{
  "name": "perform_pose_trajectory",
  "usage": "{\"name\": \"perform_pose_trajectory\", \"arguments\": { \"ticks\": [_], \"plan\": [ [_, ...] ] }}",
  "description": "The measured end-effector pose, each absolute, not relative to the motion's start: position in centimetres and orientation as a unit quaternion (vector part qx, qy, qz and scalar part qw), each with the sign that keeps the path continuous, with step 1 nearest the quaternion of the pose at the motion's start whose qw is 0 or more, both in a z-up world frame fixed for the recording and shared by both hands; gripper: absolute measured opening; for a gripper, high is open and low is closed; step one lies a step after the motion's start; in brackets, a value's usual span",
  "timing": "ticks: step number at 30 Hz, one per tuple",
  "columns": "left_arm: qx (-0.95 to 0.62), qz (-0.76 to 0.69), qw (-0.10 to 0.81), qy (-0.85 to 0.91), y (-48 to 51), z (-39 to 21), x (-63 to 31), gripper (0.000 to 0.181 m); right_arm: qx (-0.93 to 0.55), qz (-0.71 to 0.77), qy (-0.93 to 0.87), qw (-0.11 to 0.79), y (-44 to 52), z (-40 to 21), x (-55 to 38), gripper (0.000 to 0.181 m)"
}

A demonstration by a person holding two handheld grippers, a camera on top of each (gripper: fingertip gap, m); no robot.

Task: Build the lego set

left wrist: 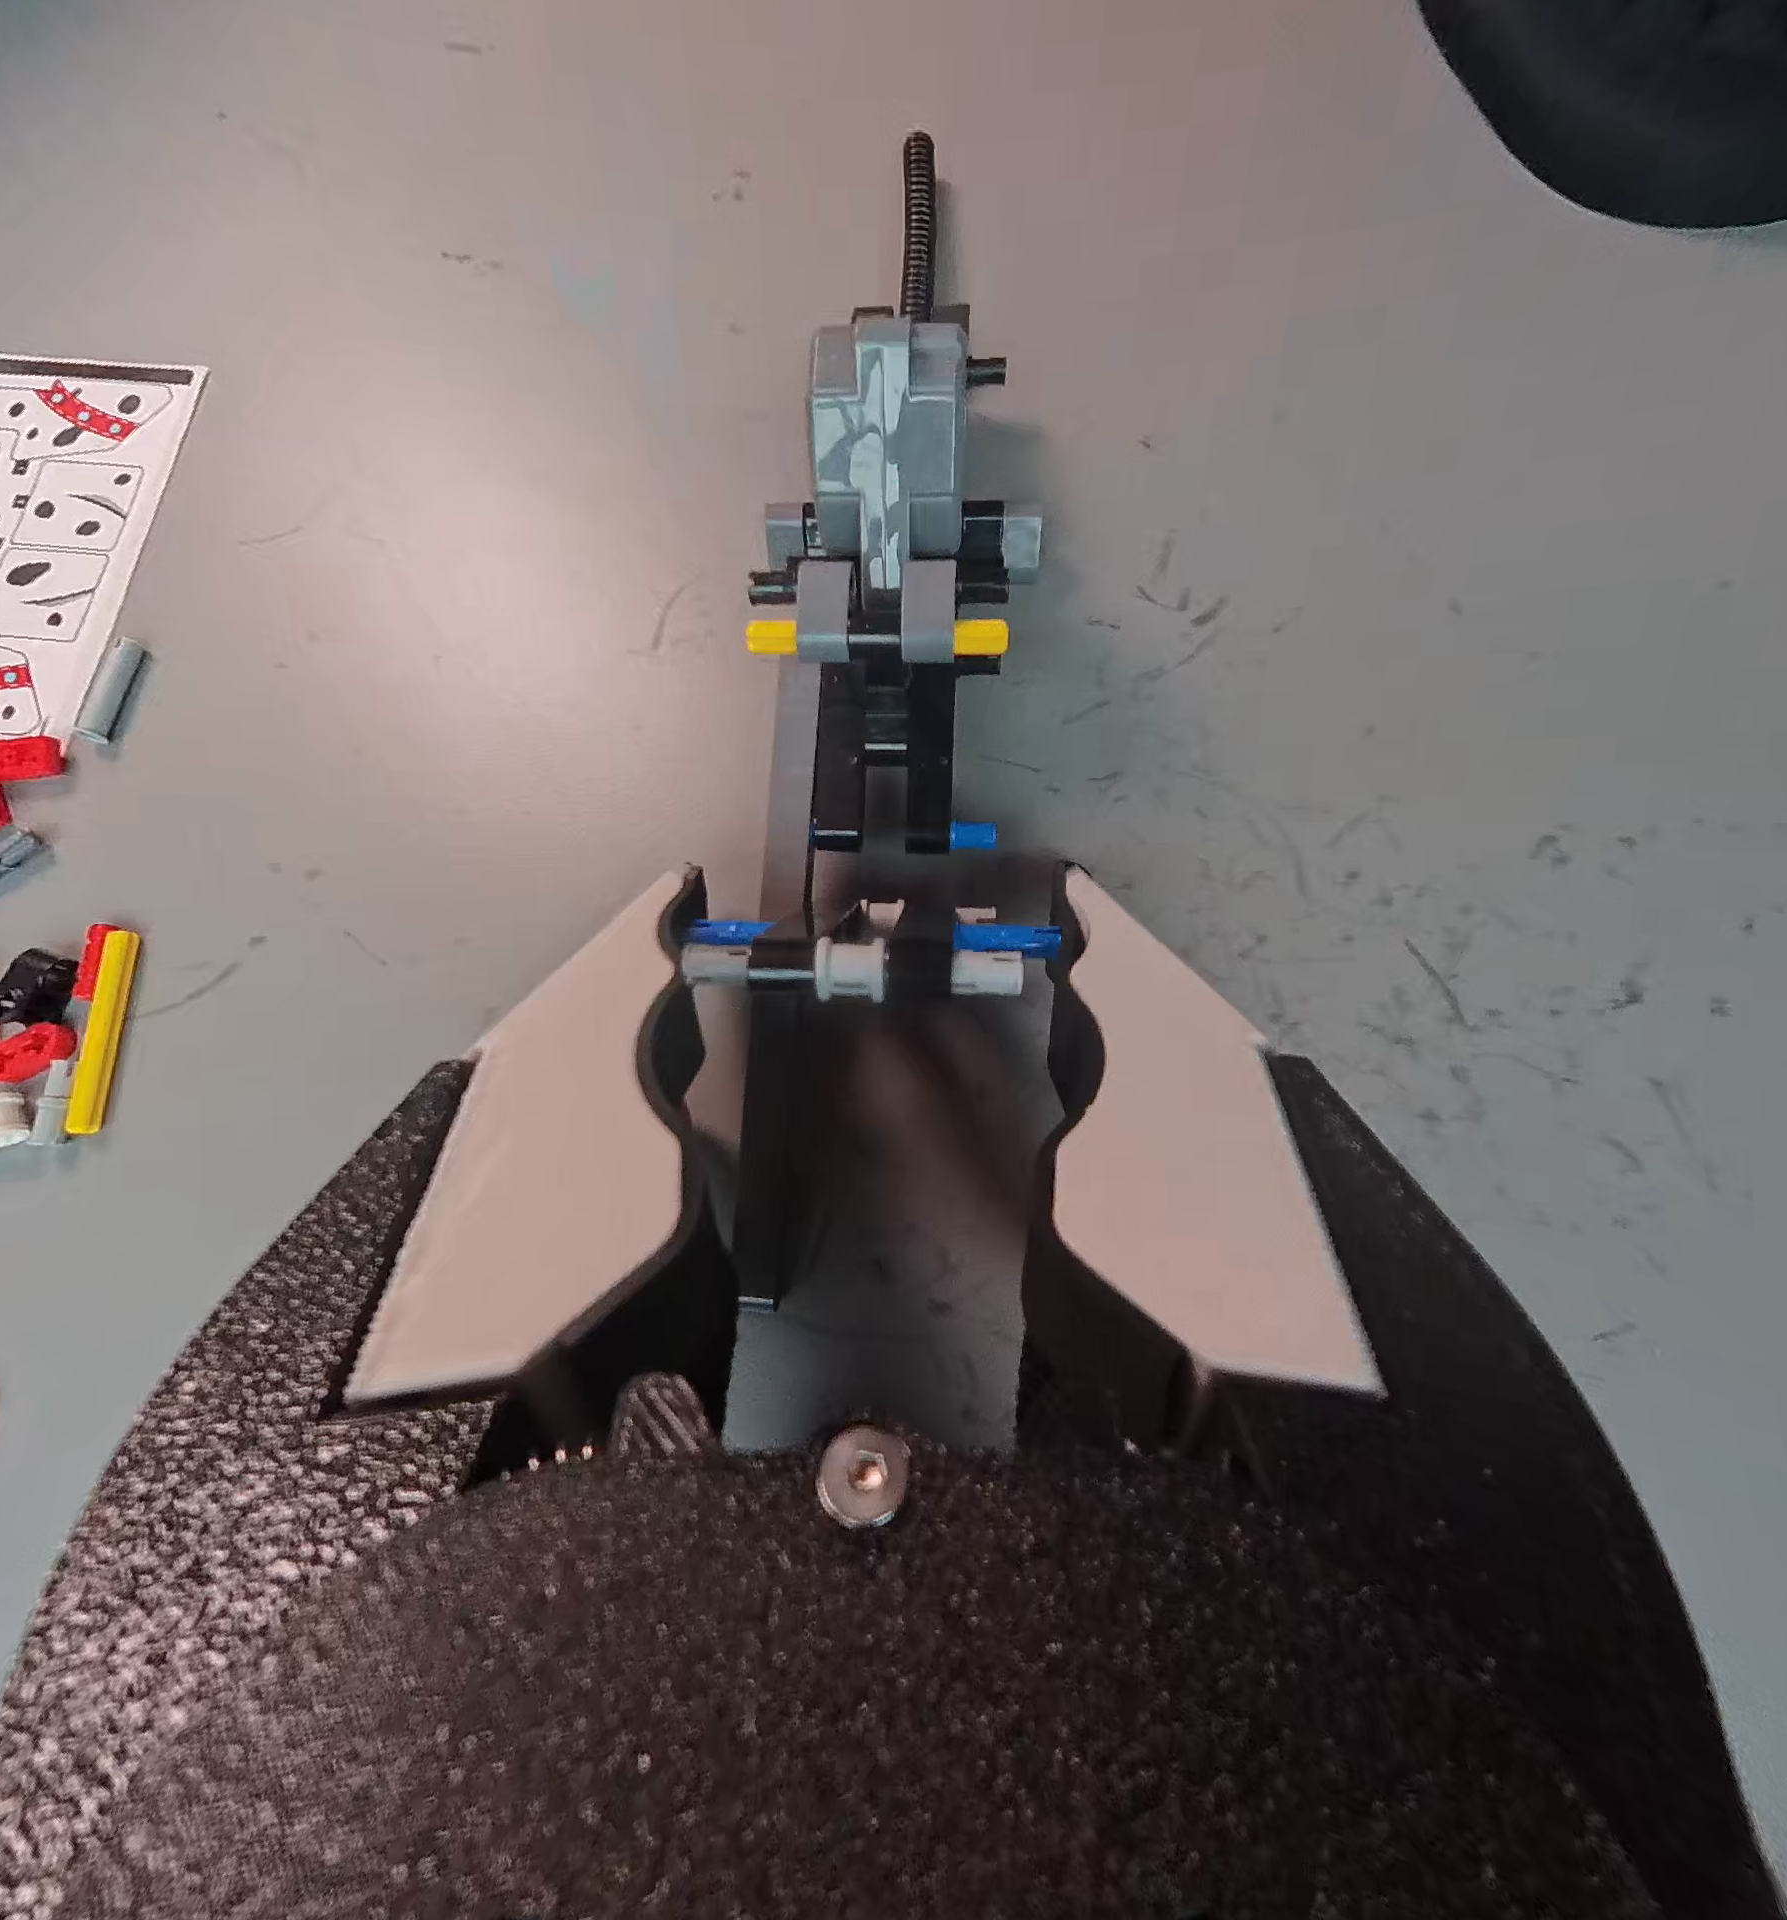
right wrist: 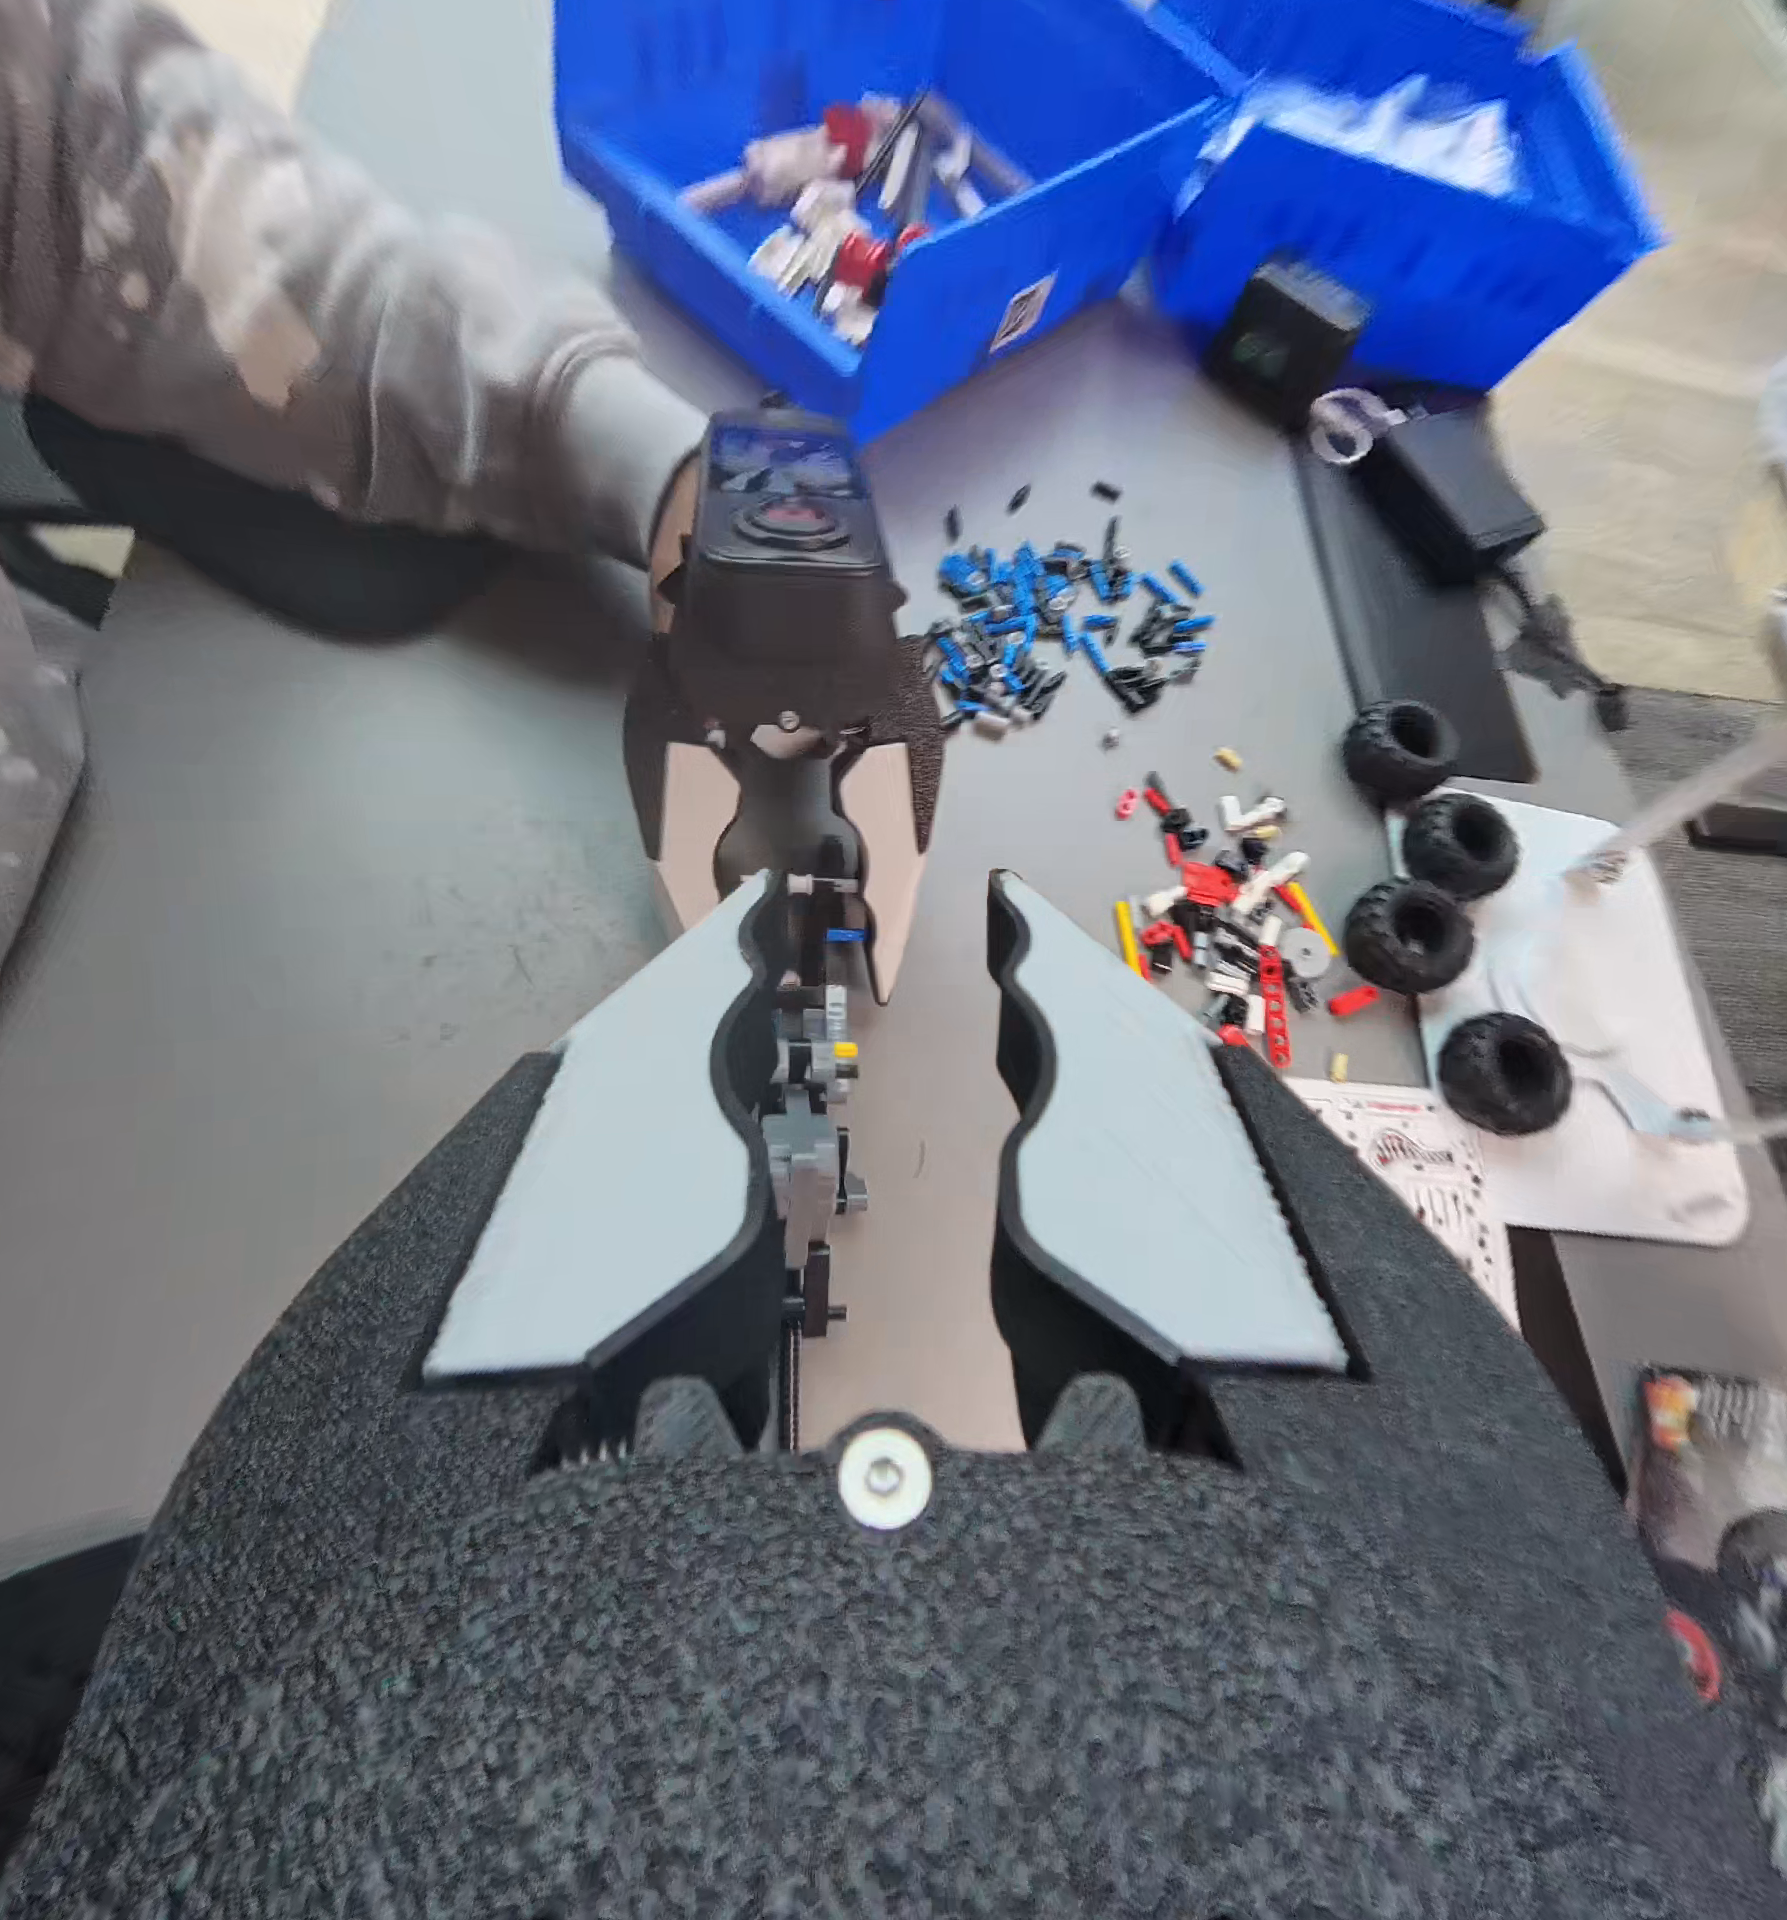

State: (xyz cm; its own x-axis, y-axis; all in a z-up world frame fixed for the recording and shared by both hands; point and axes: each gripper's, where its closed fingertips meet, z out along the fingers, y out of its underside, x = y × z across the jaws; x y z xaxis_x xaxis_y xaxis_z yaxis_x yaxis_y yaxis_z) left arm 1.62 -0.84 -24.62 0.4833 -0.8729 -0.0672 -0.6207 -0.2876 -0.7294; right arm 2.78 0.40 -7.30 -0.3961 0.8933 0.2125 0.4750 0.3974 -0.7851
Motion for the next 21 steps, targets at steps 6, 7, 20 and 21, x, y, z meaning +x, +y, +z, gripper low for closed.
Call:
{"name": "perform_pose_trajectory", "arguments": {
  "ticks": [6,7,20,21],
  "plan": [
    [-0.784,-0.175,0.356,0.478,-0.7,-24.7,1.4,0.069,-0.589,0.242,-0.721,0.274,7.1,-17.1,12.4,0.052],
    [-0.785,-0.172,0.356,0.477,-0.6,-24.7,1.3,0.069,-0.603,0.235,-0.719,0.254,7.0,-19.4,13.4,0.053],
    [-0.797,-0.158,0.367,0.452,-0.2,-24.6,1.8,0.069,-0.598,0.196,-0.770,0.105,6.1,-24.6,14.9,0.008],
    [-0.796,-0.165,0.368,0.451,-0.3,-24.4,1.8,0.070,-0.599,0.188,-0.773,0.086,6.3,-24.3,15.4,0.013]
  ]
}}
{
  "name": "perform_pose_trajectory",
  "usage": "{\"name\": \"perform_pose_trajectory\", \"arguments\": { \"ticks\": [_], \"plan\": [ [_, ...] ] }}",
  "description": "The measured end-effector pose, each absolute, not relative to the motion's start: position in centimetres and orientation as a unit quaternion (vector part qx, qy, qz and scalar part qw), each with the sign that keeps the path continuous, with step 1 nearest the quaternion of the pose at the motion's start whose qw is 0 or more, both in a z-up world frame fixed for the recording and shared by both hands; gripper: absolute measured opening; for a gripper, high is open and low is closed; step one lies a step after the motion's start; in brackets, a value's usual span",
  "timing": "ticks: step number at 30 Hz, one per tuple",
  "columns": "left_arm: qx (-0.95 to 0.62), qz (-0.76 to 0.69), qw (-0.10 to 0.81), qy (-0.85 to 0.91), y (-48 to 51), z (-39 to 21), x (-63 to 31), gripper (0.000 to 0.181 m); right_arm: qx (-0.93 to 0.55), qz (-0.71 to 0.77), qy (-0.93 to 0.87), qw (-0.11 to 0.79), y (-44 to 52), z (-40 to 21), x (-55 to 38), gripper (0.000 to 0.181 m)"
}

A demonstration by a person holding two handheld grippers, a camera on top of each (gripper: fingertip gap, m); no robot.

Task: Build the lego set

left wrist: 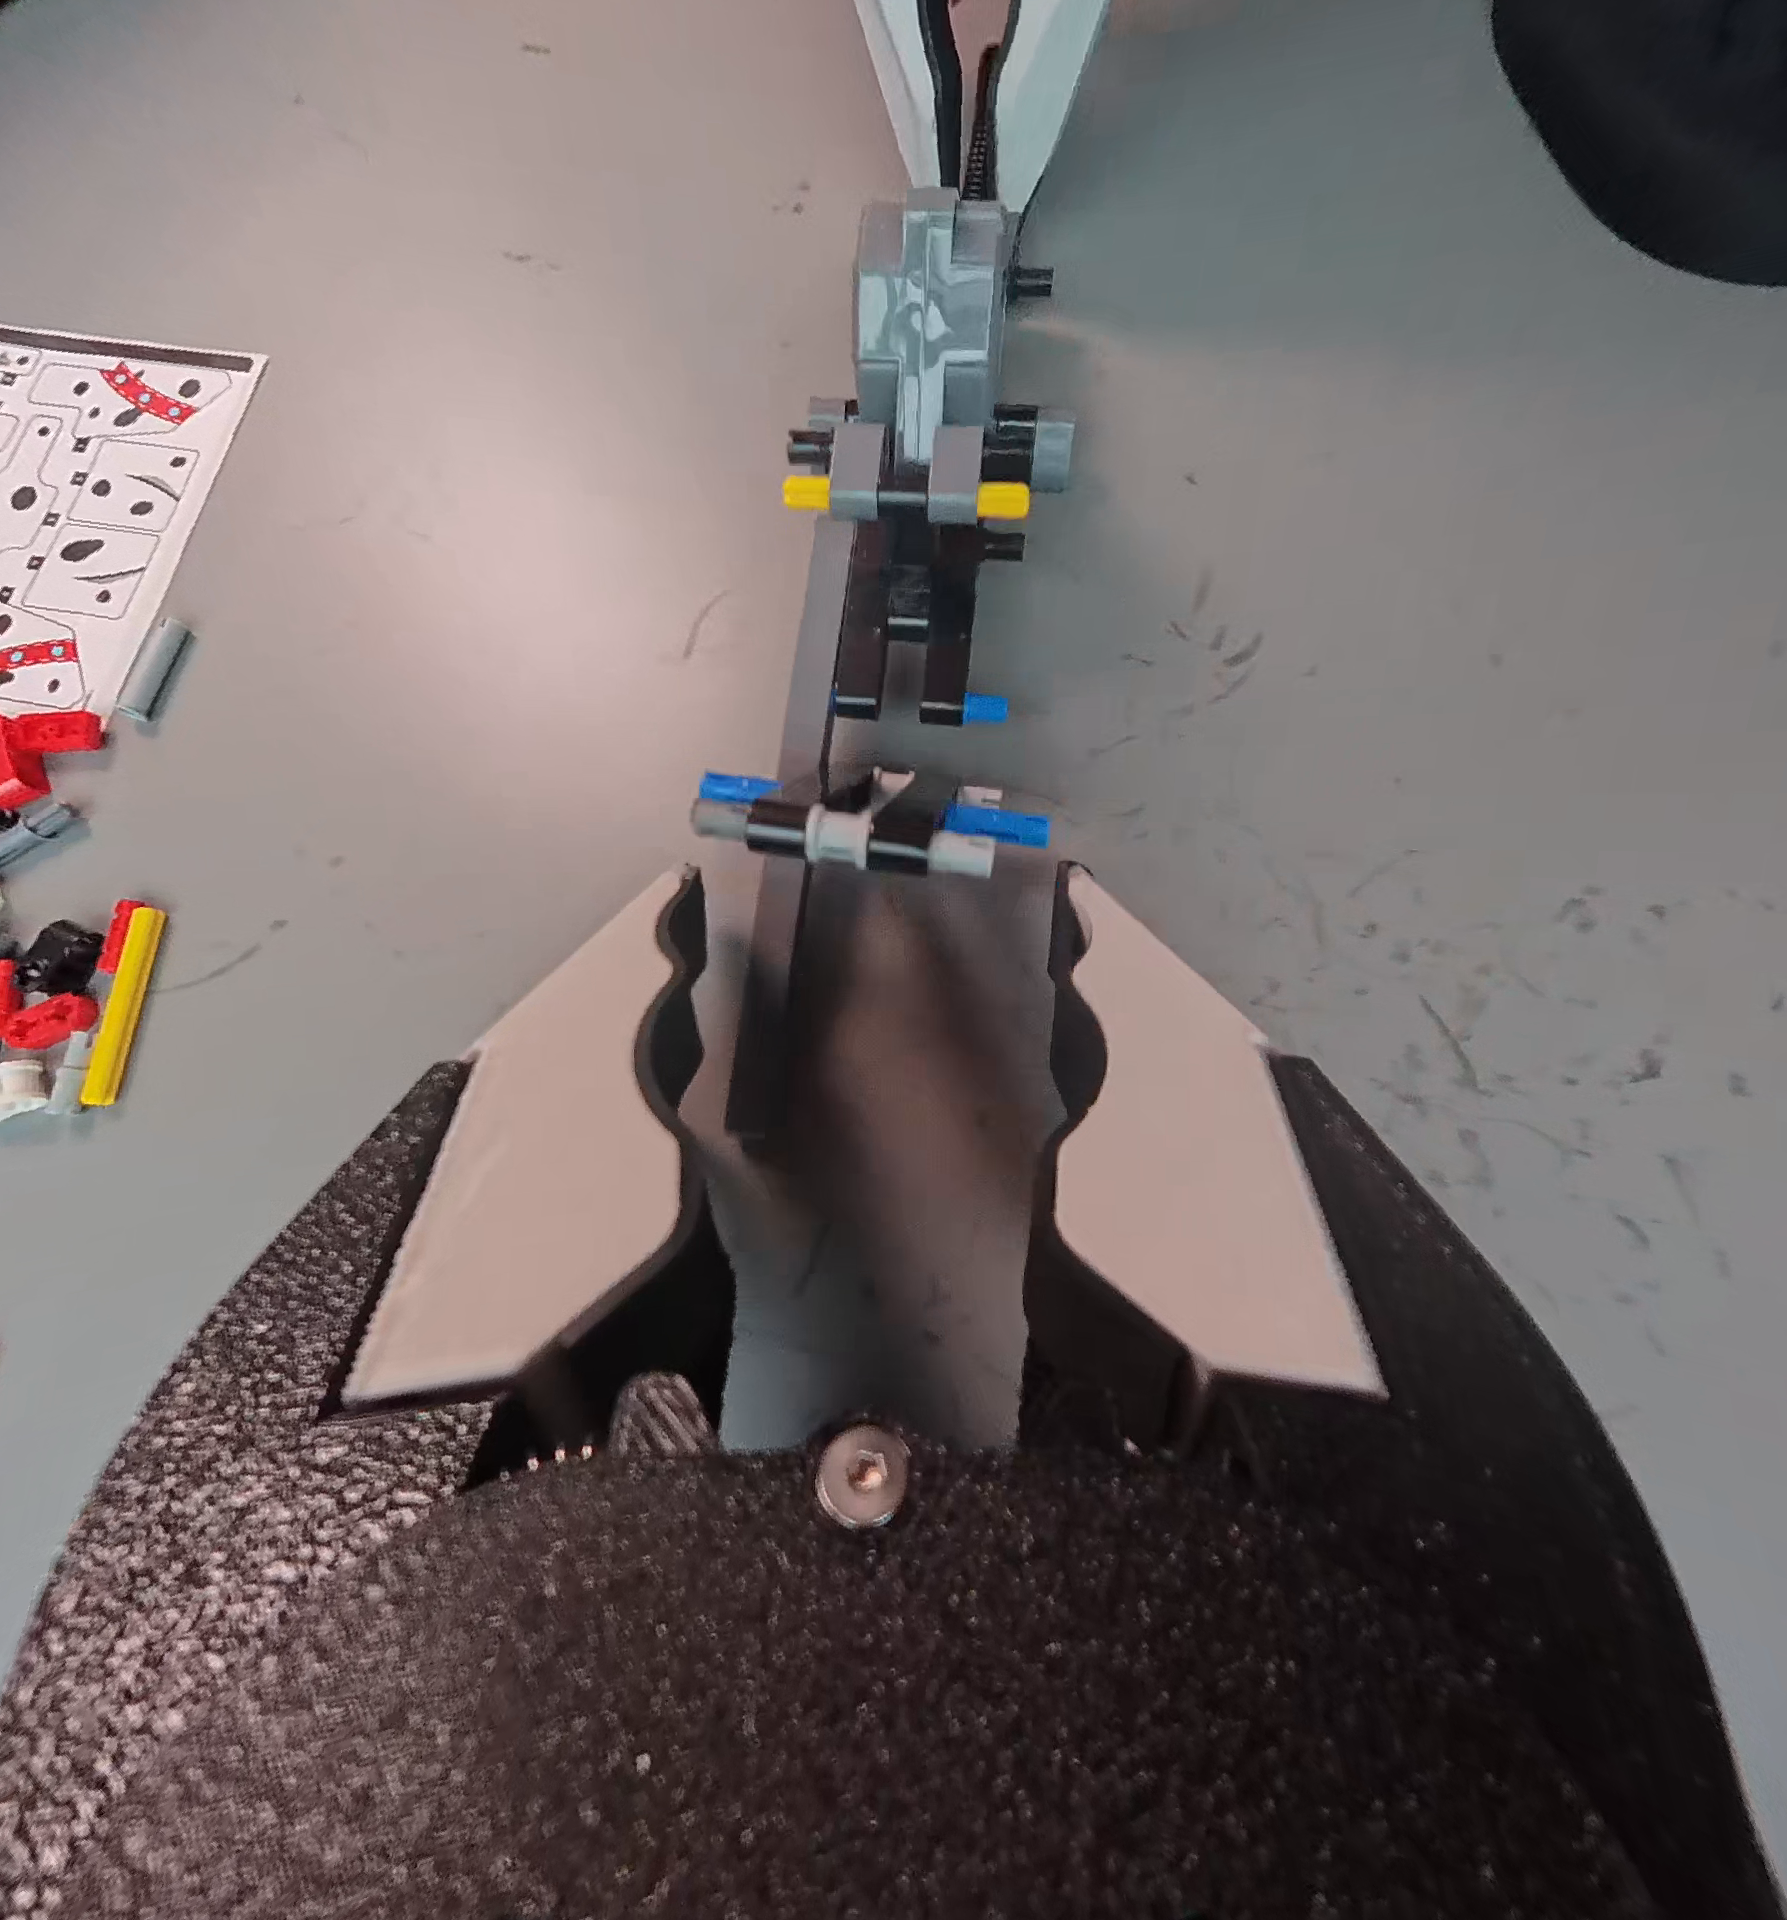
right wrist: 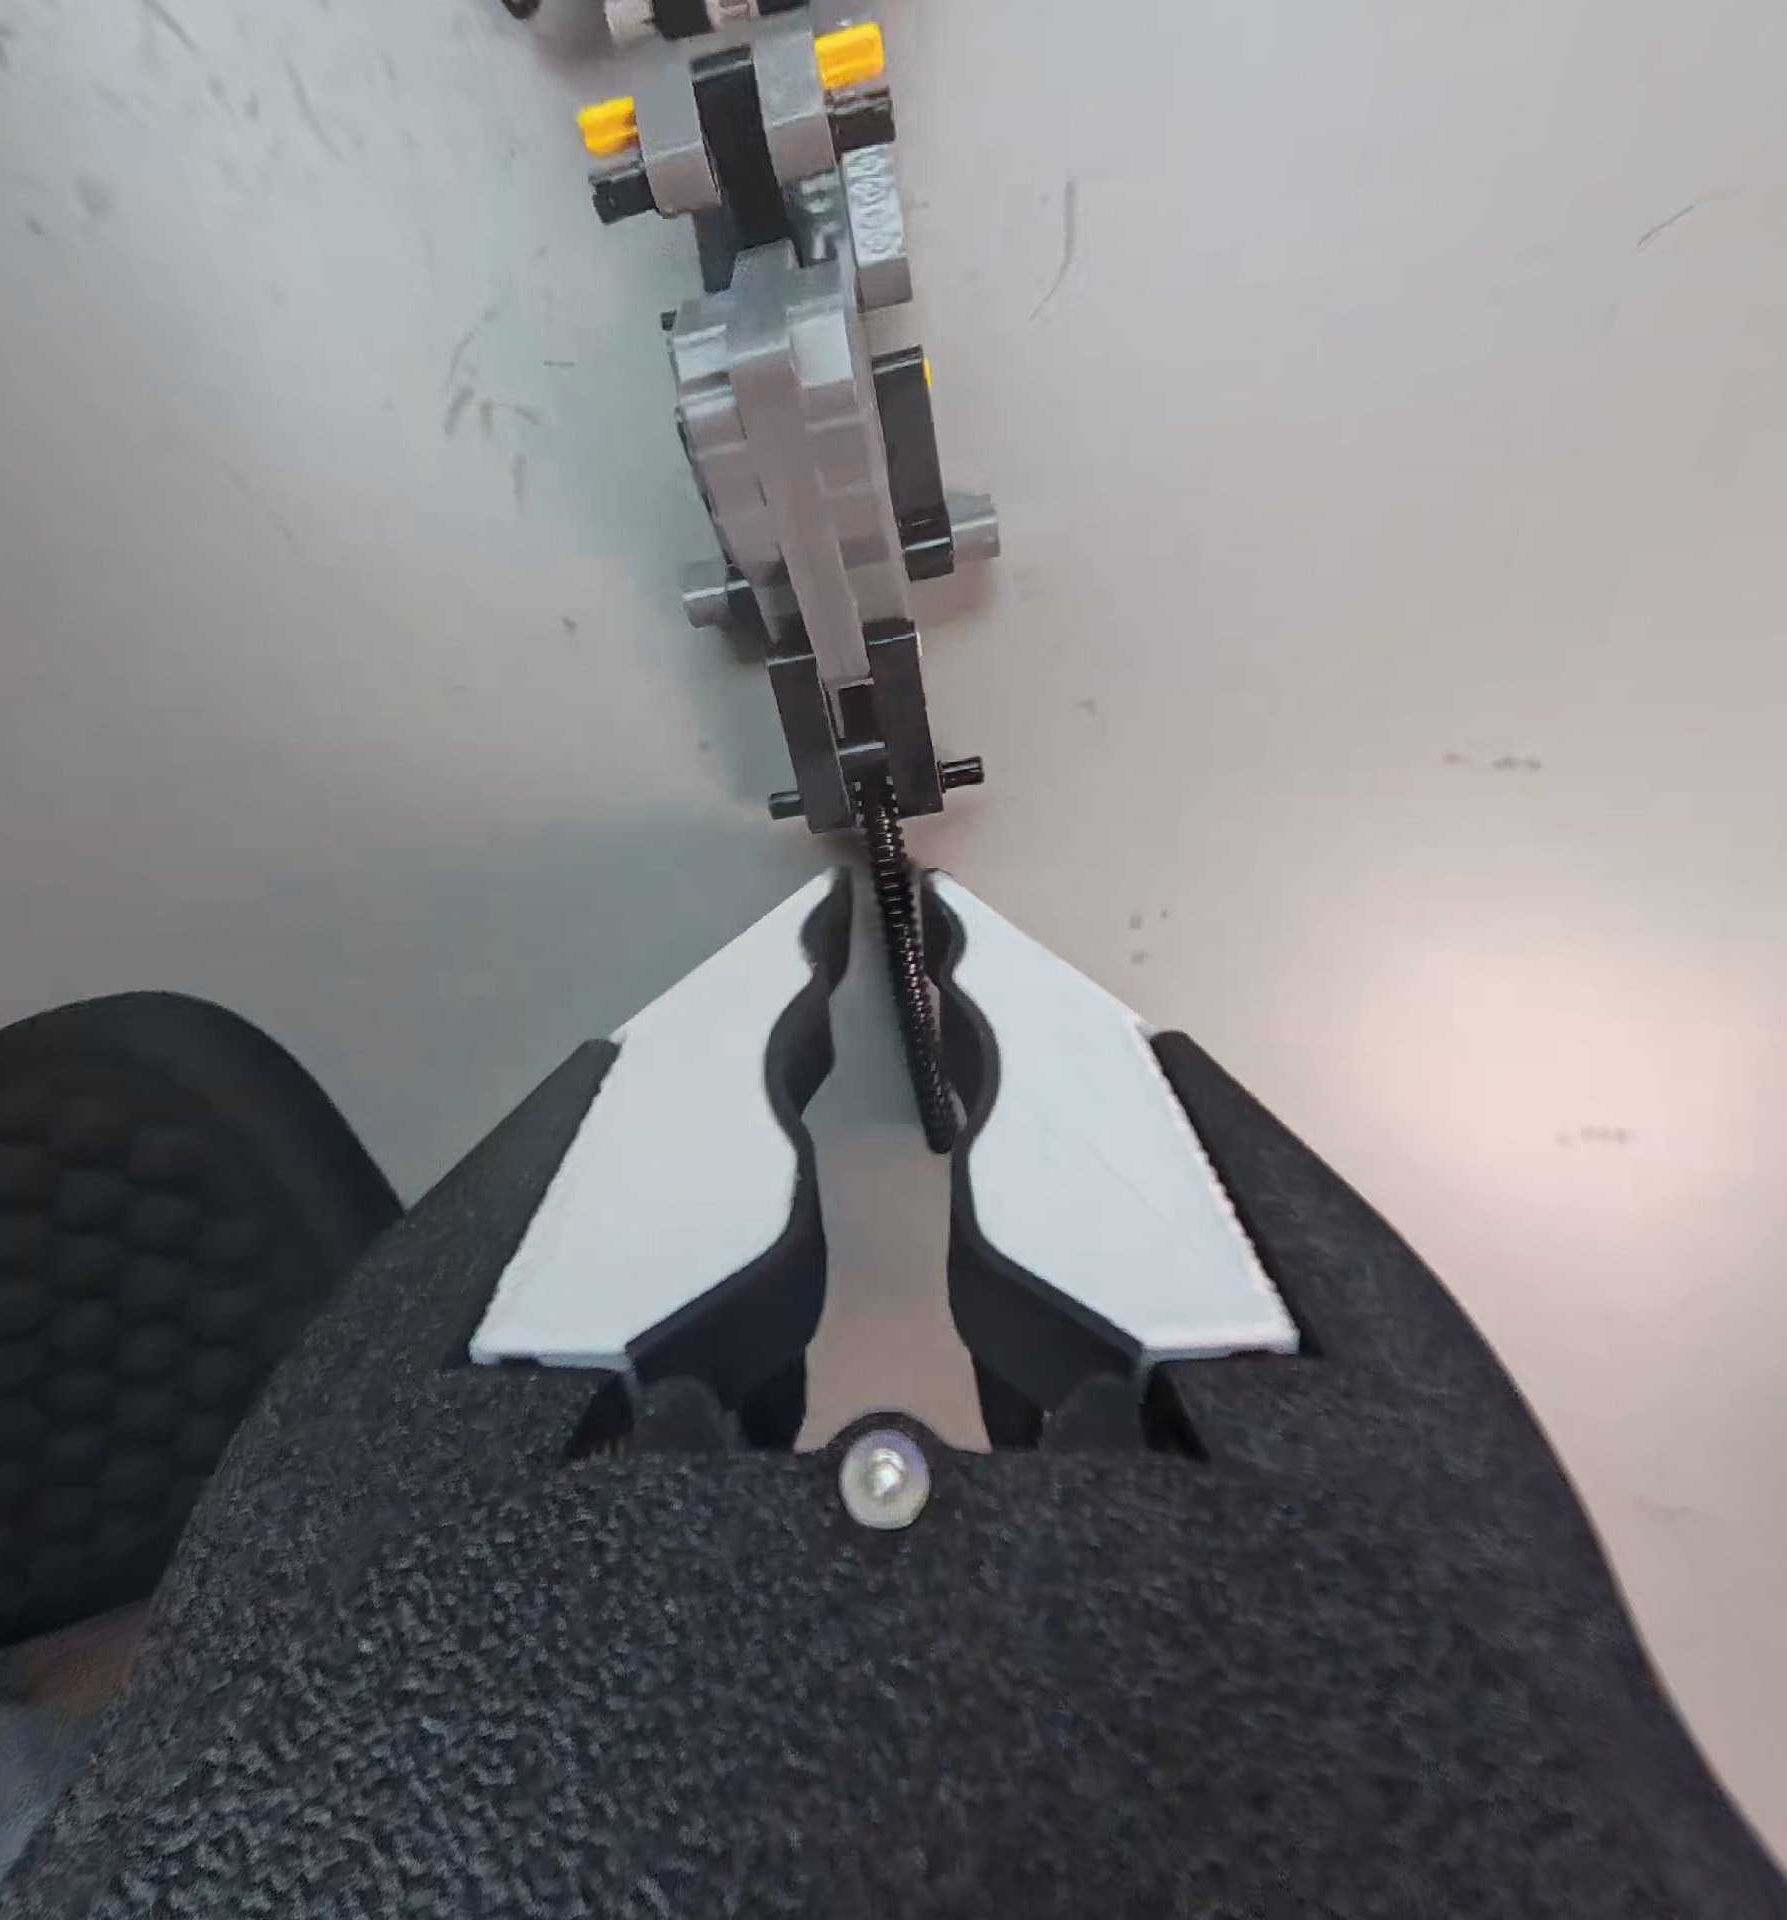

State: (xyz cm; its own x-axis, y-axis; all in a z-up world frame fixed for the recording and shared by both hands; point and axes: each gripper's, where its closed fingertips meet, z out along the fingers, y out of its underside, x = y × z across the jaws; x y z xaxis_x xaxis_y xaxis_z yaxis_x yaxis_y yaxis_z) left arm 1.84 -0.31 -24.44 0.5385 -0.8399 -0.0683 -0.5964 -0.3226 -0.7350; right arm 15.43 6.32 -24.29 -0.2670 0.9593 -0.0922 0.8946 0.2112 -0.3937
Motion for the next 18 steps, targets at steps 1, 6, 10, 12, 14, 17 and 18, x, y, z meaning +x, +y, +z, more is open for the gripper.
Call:
{"name": "perform_pose_trajectory", "arguments": {
  "ticks": [1,6,10,12,14,17,18],
  "plan": [
    [-0.795,-0.177,0.369,0.447,-0.4,-24.2,1.8,0.072,-0.601,0.196,-0.772,0.070,6.2,-23.6,15.6,0.017],
    [-0.776,-0.245,0.431,0.390,0.8,-19.5,0.1,0.073,-0.560,0.278,-0.755,0.198,8.6,-15.9,10.8,0.035],
    [-0.770,-0.130,0.567,0.262,8.9,-12.3,-6.4,0.060,-0.544,0.278,-0.631,0.477,17.2,-7.3,2.3,0.043],
    [-0.771,-0.062,0.601,0.200,13.2,-9.3,-10.1,0.054,-0.576,0.210,-0.539,0.578,23.1,-4.4,0.1,0.042],
    [-0.777,-0.007,0.610,0.156,17.3,-7.3,-13.4,0.051,-0.610,0.168,-0.451,0.629,28.1,-2.5,-0.9,0.048],
    [-0.777,0.119,0.597,0.162,22.6,-6.0,-17.2,0.052,-0.655,0.155,-0.344,0.655,33.8,-1.5,-1.6,0.074],
    [-0.774,0.158,0.589,0.171,24.1,-5.9,-18.2,0.051,-0.665,0.150,-0.321,0.657,35.0,-1.5,-1.7,0.081]
  ]
}}
